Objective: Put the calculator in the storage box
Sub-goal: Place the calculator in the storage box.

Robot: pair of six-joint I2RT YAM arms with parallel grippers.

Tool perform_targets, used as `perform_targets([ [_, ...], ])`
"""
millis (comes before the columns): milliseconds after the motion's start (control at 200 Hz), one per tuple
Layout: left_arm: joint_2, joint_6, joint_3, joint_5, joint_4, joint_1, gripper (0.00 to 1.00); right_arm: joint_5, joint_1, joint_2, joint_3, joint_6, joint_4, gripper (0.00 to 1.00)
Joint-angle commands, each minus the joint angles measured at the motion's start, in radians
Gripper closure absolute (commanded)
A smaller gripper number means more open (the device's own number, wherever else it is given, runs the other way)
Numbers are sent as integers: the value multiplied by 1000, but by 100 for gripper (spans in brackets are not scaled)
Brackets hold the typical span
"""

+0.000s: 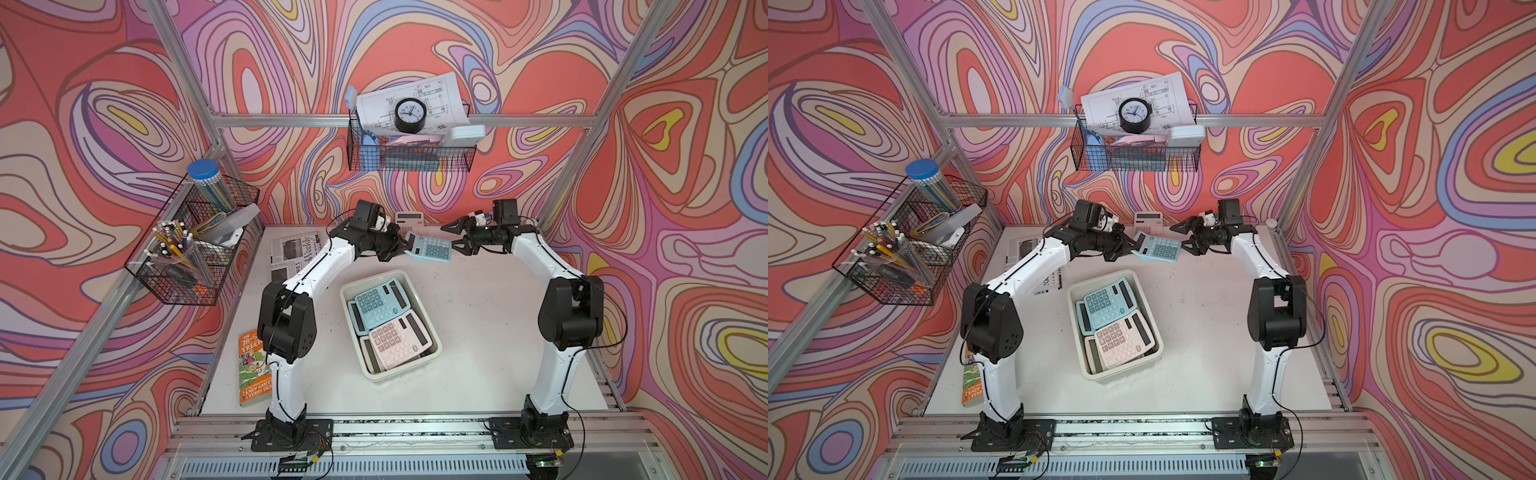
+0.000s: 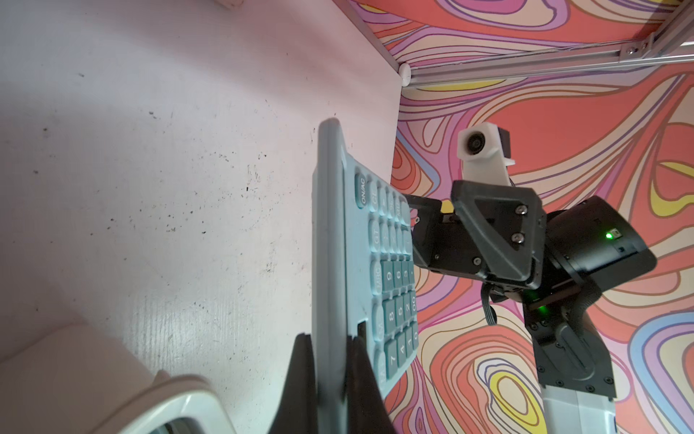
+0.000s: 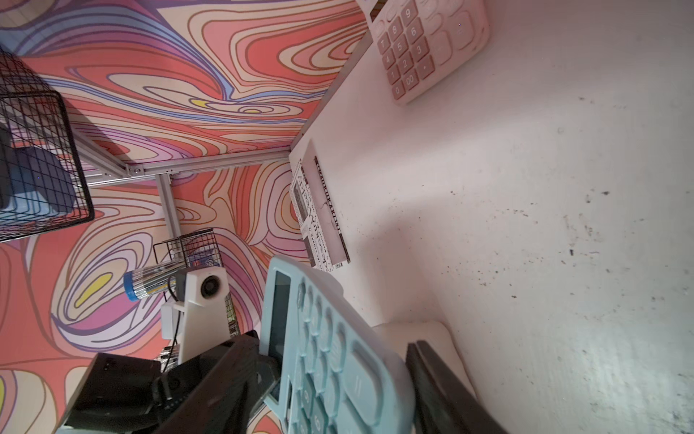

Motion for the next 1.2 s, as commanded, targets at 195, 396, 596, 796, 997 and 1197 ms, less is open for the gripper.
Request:
perform_targets([
  [195, -63, -36, -47, -8, 88, -12, 100, -132, 6, -42, -98, 43, 94, 50],
  [396, -75, -42, -57, -3, 89, -10, 100, -162, 21, -54, -112, 57, 108, 70],
  [596, -78, 8, -4, -22, -19, -11, 100, -168, 29, -62, -116, 72, 122, 99],
  [796, -94, 89, 72, -92, -202, 0, 47, -164, 31, -69, -103, 41, 92, 100],
  [997, -170, 137, 72, -169, -359, 57, 22, -182, 51, -74, -84, -37, 34, 100],
  [1197, -262, 165, 20, -211, -478, 121, 8, -213, 112, -63, -30, -180, -81, 100],
])
